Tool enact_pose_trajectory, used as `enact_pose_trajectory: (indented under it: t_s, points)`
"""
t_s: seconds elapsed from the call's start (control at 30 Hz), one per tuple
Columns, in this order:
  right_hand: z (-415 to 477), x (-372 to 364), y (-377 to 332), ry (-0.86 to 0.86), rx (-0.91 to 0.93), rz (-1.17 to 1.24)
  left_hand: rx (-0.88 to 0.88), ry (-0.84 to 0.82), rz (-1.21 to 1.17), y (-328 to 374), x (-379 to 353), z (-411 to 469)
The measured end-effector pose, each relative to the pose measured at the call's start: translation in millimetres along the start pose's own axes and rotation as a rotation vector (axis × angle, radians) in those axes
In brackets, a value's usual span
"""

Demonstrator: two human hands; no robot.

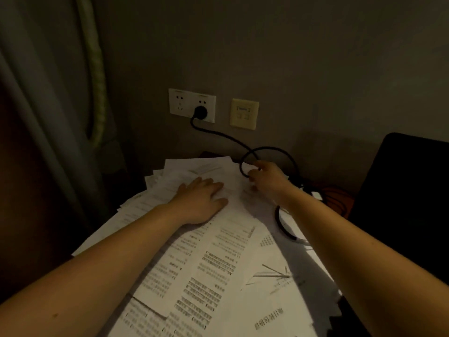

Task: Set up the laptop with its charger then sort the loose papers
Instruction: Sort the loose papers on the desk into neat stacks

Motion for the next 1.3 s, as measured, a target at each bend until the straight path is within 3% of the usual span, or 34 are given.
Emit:
enact_pose_trajectory:
  t_s: [0.1, 0.27, 0.47, 0.77, 0.9, 1.13, 1.3]
  points:
    - [9, 18, -3, 0.056, 0.007, 0.017, 0.017, -0.026, -0.008, 7, -12, 0]
    - [13, 0, 5, -0.087, -0.047, -0.260, 0.083, -0.008, 0.007, 17, -16, -9]
    - [-10, -6, -1, -0.097, 0.011, -0.389, 0.073, 0.026, 0.102, 19, -4, -22]
    - [-142, -8, -7, -0.150, 0.210, -0.379, -0.086, 0.010, 0.039, 1, 3, -71]
    - [-196, -5, 16, -0.132, 0.198, -0.403, -0.017, 0.025, -0.034, -26, -1, -103]
    - [-273, -17, 45, -0.089, 0.214, -0.576, 0.057, 0.059, 0.055, -20, -22, -140]
    - [-288, -12, 39, -0.056, 0.131, -0.341, 0.134, 0.116, 0.055, -4, -33, -170]
Point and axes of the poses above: each hand's wrist, its own z-axis towards the middle knuckle, its own x-axis out of the back of the hand, y = z × x, the point moved 9 cm from there along z, towards the middle knuckle, and after that the axes turned 3 degrees about -x, right-handed, at the moved point
